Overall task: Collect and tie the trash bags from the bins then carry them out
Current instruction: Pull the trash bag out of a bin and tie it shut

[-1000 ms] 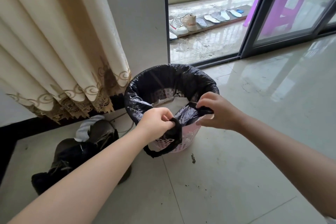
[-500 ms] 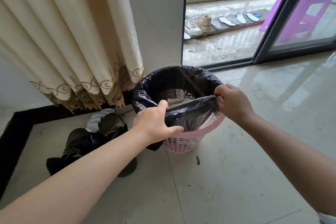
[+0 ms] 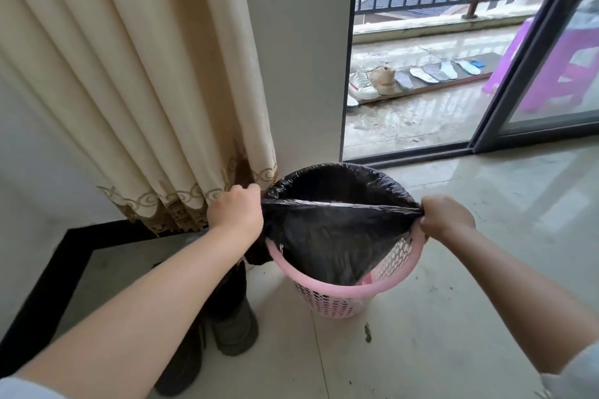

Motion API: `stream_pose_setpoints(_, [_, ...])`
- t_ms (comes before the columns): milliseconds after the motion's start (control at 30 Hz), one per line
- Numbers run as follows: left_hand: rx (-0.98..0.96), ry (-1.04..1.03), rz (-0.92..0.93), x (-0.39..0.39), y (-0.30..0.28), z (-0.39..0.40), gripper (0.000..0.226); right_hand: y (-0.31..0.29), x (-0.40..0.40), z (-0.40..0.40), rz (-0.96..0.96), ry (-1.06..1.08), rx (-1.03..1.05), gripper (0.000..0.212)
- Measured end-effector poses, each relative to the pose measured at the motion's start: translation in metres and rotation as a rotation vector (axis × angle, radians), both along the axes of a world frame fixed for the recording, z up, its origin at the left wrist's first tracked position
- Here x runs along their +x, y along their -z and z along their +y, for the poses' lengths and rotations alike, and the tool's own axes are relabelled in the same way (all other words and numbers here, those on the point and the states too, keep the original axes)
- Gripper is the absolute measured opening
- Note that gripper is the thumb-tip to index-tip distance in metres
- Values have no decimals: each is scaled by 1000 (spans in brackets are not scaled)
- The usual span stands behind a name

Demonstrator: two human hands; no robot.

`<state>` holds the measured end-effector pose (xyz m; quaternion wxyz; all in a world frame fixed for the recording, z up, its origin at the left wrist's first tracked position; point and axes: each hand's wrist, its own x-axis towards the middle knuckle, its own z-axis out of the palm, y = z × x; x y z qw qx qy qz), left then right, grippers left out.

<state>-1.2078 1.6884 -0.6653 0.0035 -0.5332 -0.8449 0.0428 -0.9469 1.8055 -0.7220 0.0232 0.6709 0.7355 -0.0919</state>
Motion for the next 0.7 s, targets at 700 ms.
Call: stream_pose_setpoints(700, [-26,281,-261,-44,-58,19,26,-111,1,63,-547,-262,109,49])
